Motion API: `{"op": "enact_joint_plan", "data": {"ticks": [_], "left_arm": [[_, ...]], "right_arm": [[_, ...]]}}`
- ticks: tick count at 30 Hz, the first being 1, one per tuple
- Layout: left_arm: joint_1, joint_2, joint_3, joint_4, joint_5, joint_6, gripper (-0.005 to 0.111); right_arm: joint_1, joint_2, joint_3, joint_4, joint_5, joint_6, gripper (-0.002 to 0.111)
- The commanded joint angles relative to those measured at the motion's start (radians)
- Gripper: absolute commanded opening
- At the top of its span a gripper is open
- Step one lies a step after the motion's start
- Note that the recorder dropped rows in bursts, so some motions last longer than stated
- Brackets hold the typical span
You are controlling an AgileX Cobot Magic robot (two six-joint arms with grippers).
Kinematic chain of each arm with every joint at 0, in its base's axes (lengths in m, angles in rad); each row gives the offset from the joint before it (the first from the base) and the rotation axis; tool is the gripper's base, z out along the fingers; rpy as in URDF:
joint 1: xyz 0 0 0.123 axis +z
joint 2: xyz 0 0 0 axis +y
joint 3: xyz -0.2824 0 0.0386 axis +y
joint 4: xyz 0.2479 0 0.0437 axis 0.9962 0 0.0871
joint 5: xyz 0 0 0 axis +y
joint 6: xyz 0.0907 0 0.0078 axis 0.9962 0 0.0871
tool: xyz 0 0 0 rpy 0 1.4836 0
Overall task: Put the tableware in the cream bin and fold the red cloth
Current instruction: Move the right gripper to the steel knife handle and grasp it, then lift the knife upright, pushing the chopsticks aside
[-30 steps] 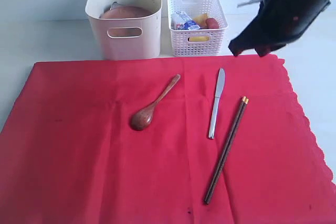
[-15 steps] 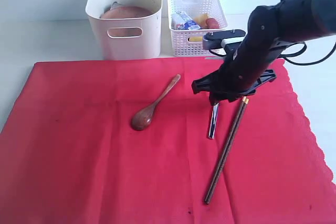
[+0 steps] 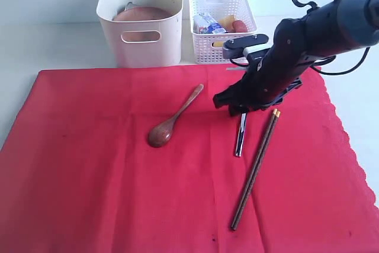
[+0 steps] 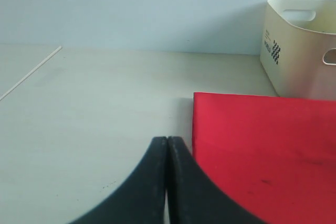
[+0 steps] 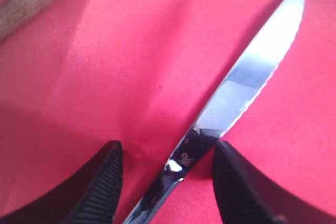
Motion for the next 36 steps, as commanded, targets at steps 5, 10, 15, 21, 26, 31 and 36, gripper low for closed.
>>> {"op": "enact_joint_plan", "data": {"ticks": [5,10,15,21,26,31,36], "left_arm": [[-0.005,-0.005,0.001,-0.004,-0.008,-0.008,0.001],[-0.005,-0.005,0.001,-0.004,-0.008,-0.008,0.001],[-0.005,-0.005,0.001,-0.004,-0.008,-0.008,0.001],[-0.005,-0.005,0.001,-0.004,-0.008,-0.008,0.001],[-0.005,-0.005,0.001,-0.004,-0.008,-0.008,0.001],[-0.005,-0.005,0.001,-0.004,-0.008,-0.008,0.001],[-0.005,-0.005,0.001,-0.004,-0.008,-0.008,0.001]], "right_arm": [[-0.003,0.007,-0.004,-0.001,0.000,-0.038,0.030],[-0.003,0.007,-0.004,-0.001,0.020,-0.038,0.018],[-0.003,0.007,-0.004,-0.001,0.033,-0.038,0.017],[-0.003,0.007,-0.047,-0.001,0.133,-0.038,0.017],[-0.003,0.007,-0.121,-0.001,0.273,-0.034,0.017],[-0.003,0.007,-0.139,-0.056,0.296,0.040,0.017],[0.003,0.007,-0.139,-0.069,0.300,0.130,0.023]]}}
